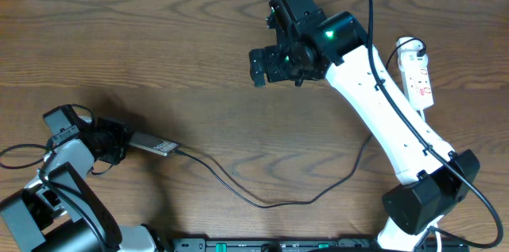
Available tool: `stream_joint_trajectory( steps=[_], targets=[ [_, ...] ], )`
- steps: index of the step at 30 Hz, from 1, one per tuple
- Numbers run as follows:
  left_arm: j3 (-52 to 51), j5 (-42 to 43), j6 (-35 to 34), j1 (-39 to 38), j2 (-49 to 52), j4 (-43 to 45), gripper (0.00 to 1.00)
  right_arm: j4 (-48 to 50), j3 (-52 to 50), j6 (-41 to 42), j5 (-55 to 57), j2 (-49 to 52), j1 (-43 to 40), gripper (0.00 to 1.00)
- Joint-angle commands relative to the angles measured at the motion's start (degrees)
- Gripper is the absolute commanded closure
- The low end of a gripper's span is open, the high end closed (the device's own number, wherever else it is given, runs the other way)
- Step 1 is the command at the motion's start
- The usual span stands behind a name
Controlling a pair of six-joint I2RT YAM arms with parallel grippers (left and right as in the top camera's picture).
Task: Plug charger to phone and switch on socket
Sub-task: 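Lower the phone flat onto the table with the left gripper and open it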
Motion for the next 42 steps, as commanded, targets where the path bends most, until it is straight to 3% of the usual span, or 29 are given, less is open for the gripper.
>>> stream_joint_trajectory(
  steps=[1, 23, 27, 38, 42],
  targets=[
    [-0.39, -6.27, -0.33, 0.13, 0.94, -1.29, 0.93, -0.15, 1.14, 0.17, 0.87, -1.20, 0.46, 0.01],
    [-0.39, -7.78, -0.33, 0.13, 0.94, -1.40, 0.92, -0.15, 1.14, 0.15, 0.87, -1.20, 0.46, 0.01],
    [-0.39, -7.80, -0.33, 0.13, 0.94, -1.77, 0.84, -0.09, 1.14, 0.17, 0.87, -1.20, 0.46, 0.01],
    [-0.39, -7.80, -0.33, 0.13, 0.94, -2.19, 0.83, -0.07, 1.14, 0.17, 0.87, -1.20, 0.46, 0.01],
    [-0.39, -7.78, -0.33, 0.13, 0.94, -2.45, 0.75, -0.09, 1.11, 0.15, 0.87, -1.20, 0.46, 0.01]
  ],
)
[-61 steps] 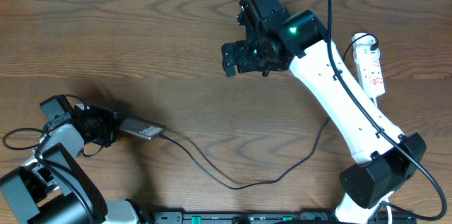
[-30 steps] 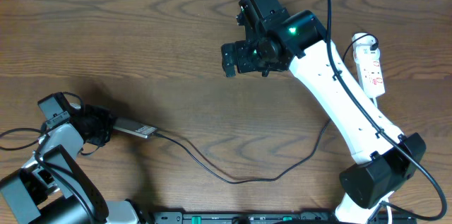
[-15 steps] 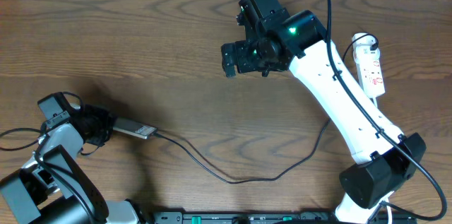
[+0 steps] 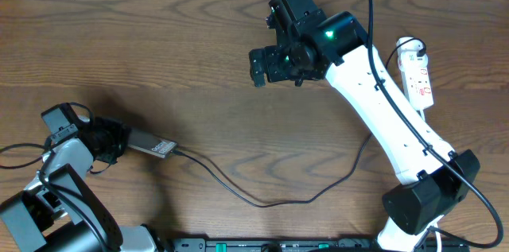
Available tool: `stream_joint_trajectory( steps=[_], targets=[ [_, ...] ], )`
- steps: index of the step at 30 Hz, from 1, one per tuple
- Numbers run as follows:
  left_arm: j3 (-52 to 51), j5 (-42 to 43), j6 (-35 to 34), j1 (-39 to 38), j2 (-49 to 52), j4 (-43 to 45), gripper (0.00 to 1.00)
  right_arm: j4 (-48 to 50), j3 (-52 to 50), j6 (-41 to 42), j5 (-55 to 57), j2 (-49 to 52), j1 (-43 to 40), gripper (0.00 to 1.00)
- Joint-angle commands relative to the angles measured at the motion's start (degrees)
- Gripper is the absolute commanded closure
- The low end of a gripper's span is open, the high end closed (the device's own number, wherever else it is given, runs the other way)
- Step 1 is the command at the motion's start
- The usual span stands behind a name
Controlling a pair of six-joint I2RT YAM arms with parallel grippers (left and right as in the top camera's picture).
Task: Plug charger to phone and switch on socket
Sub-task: 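Lower the phone flat onto the table with the left gripper and open it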
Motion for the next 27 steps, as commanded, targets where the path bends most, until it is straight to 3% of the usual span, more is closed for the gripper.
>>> stream_joint_trajectory(
  steps=[1, 27],
  targets=[
    [-1.14, -5.44, -0.09, 0.17, 1.44, -1.66, 0.74, -0.11, 1.11, 0.15, 0.87, -1.20, 0.46, 0.01],
    [-1.14, -5.46, -0.07, 0.17, 1.44, -3.85, 0.64, -0.31, 1.11, 0.15, 0.87, -1.20, 0.46, 0.01]
  ],
)
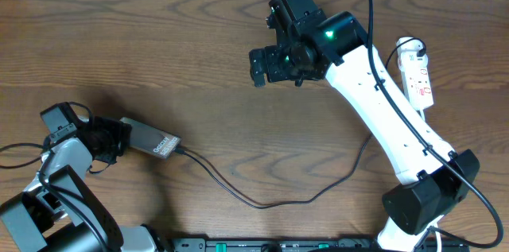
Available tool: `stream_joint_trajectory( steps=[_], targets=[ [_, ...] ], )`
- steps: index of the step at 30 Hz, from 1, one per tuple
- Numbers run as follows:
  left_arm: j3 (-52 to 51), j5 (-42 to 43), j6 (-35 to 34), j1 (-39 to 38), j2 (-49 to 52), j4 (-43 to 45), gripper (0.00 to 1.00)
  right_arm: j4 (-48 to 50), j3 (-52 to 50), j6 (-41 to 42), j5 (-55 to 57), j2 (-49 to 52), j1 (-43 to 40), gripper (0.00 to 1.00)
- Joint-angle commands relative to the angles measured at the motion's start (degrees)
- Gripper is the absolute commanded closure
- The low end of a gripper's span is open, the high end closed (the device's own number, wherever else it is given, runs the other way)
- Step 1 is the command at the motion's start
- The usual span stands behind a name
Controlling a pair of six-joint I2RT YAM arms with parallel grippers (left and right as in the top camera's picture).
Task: Plug charger to phone and switch on socket
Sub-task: 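Lower the phone flat onto the table with the left gripper and open it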
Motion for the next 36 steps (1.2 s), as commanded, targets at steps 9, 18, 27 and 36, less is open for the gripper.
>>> stream_joint_trajectory(
  steps=[9, 18, 27, 36],
  targets=[
    [-1.73, -5.27, -0.07, 0.17, 1.75, -2.67, 0.60, -0.31, 1.11, 0.13, 0.85, -1.20, 0.46, 0.01],
    [-1.73, -5.27, -0.07, 0.17, 1.75, -2.69, 0.60, -0.50, 1.11, 0.11, 1.25, -1.20, 0.46, 0.01],
    [-1.73, -5.29, -0.02, 0.20, 1.75, -2.67, 0.26, -0.76, 1.11, -0.52, 1.27, -1.20, 0.46, 0.01],
    [-1.73, -5.22, -0.07, 0.20, 1.73, -2.69, 0.12, -0.92, 1.11, -0.52, 1.27, -1.20, 0.46, 0.01]
  ],
)
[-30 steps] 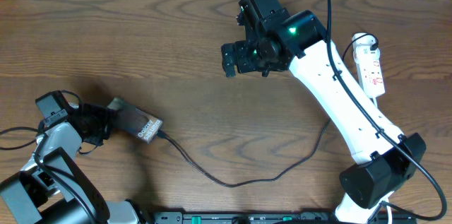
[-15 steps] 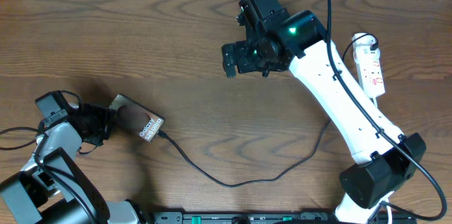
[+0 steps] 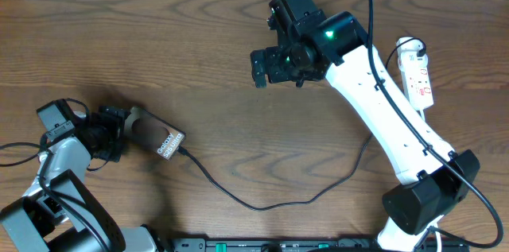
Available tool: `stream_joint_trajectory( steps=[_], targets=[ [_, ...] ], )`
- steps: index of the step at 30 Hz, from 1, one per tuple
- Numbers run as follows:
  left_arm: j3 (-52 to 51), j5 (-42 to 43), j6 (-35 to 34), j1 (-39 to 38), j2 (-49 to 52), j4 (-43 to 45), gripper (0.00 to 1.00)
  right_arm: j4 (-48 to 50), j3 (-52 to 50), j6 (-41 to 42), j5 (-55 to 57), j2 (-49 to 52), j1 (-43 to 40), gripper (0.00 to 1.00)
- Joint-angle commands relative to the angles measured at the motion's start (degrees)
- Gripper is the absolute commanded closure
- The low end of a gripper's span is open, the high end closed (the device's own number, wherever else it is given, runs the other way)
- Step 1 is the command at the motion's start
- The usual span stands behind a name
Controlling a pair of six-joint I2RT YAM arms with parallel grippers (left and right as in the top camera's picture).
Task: Plug charger to phone and switch on socket
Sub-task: 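Lower the phone flat onto the table with the left gripper and open it, then lift the left gripper up off the phone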
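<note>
A dark phone (image 3: 156, 137) lies near the left edge of the table, its face with pale lettering turned up. A black charger cable (image 3: 254, 203) is plugged into its right end. My left gripper (image 3: 126, 128) is shut on the phone's left end. High over the middle back of the table hangs my right gripper (image 3: 256, 67), open and empty, far from the phone. The white socket strip (image 3: 419, 73) with red switch marks lies at the right edge, beyond the right arm.
The cable loops across the front of the table and rises behind my white right arm (image 3: 382, 109). The arm bases (image 3: 417, 200) stand at the front corners. A dark rail (image 3: 262, 244) runs along the front edge.
The phone has turned further in my left gripper, so that its lettered face now shows more fully. The left gripper has shifted slightly. The right arm has barely moved.
At first my left gripper held the phone nearly edge-on, the cable plugged in. At each later moment the phone showed more of its face. The right gripper hung still over the middle back of the table throughout.
</note>
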Motion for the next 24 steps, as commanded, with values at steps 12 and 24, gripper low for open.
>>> stream_joint_trajectory(
  steps=[12, 24],
  targets=[
    [-2.89, -5.92, 0.13, 0.26, 2.43, -2.29, 0.12, -0.04, 1.11, -0.52, 0.48, -1.20, 0.46, 0.01],
    [-2.89, -5.79, 0.15, 0.24, -13.31, -3.61, 0.12, -0.04, 1.11, -0.52, 0.48, -1.20, 0.46, 0.01]
  ],
)
